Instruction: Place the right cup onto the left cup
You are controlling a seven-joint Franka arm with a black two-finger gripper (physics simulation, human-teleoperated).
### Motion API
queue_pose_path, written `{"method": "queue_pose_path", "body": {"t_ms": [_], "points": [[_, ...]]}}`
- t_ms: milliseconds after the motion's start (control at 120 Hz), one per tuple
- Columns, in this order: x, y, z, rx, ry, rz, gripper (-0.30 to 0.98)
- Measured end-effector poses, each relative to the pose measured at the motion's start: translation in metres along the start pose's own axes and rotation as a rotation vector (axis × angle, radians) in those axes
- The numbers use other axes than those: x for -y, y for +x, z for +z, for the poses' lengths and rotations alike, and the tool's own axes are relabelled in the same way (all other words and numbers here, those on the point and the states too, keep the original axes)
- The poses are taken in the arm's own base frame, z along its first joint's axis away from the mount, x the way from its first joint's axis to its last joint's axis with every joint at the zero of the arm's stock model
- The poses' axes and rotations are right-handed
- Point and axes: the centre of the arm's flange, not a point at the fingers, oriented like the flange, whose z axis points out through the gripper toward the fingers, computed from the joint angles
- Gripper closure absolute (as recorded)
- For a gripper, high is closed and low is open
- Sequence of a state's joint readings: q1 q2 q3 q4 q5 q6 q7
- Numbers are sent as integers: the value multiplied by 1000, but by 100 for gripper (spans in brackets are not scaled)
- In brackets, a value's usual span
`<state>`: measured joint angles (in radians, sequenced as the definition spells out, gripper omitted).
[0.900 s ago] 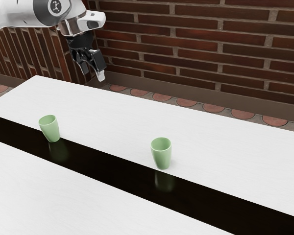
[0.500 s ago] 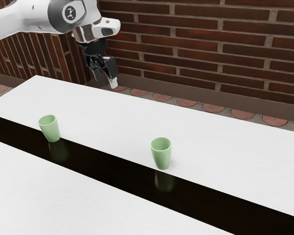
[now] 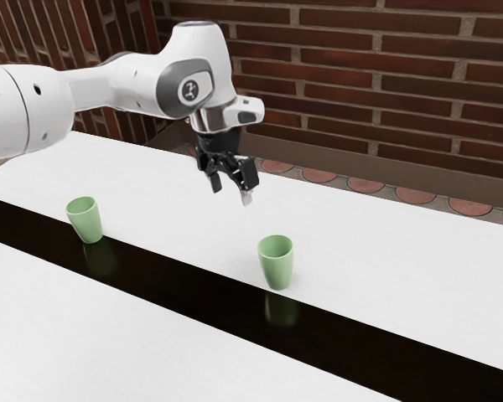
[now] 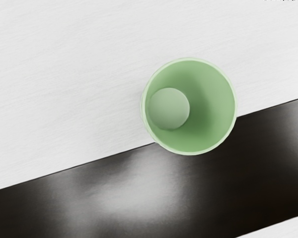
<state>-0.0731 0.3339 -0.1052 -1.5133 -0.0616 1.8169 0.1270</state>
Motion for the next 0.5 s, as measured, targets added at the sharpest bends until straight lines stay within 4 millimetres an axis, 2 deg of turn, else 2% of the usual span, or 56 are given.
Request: {"method": "queue_pose_path", "body": {"t_ms": [317, 500], "points": [[-7, 30, 77, 8, 0, -63, 0], [-9, 38, 108, 11, 11, -83, 0]]}}
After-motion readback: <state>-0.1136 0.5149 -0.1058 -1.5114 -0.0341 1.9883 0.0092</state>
